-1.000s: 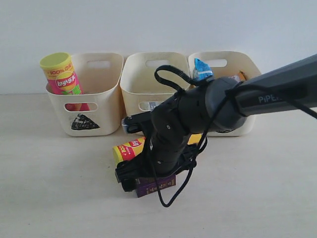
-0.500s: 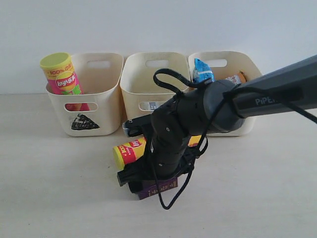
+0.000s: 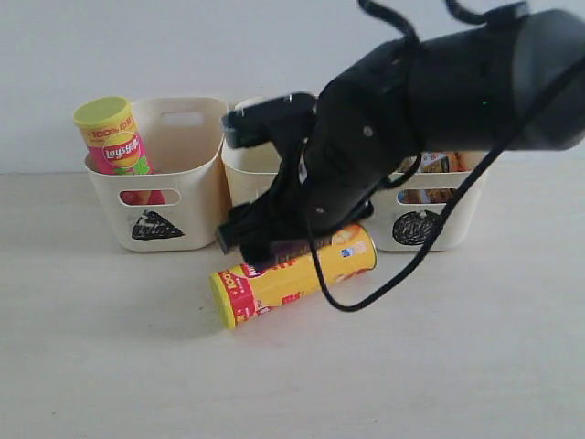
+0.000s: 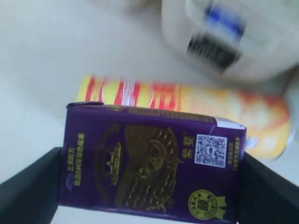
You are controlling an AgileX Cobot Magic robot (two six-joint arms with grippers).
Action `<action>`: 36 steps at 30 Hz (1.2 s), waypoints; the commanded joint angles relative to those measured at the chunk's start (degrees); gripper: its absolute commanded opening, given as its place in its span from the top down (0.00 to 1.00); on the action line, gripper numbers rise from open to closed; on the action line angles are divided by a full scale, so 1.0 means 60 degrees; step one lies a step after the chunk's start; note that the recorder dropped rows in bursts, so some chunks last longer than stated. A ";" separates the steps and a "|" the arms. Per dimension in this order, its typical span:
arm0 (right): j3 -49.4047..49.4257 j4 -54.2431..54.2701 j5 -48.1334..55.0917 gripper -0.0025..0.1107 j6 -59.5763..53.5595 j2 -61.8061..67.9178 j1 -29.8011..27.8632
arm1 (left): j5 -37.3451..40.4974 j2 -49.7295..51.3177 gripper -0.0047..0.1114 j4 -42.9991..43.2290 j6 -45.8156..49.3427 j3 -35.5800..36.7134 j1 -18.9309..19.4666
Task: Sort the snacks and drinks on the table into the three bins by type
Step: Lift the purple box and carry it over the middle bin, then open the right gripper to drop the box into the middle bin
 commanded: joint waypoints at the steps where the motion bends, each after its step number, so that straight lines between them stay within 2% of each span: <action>1: -0.0490 -0.0684 -0.0628 0.97 0.0239 -0.0451 -0.0605 | -0.0022 -0.0051 0.92 -0.0027 -0.0054 0.0031 0.0012; 9: -0.1873 -0.0409 -0.1207 0.98 0.0690 0.0226 -0.1866 | -0.0022 -0.0051 0.92 -0.0027 -0.0054 0.0031 0.0012; 16: -0.3645 -0.0102 -0.0648 0.98 0.0315 0.1610 -0.1925 | -0.0022 -0.0051 0.92 -0.0027 -0.0054 0.0031 0.0012; 21: -0.4552 -0.0545 -0.0355 0.98 0.0114 0.2557 -0.1925 | -0.0022 -0.0051 0.92 -0.0027 -0.0054 0.0031 0.0012; 36: -0.4800 -0.0679 -0.1042 0.96 0.0257 0.3339 -0.2277 | 0.0012 -0.0051 0.92 -0.0027 -0.0054 0.0031 0.0012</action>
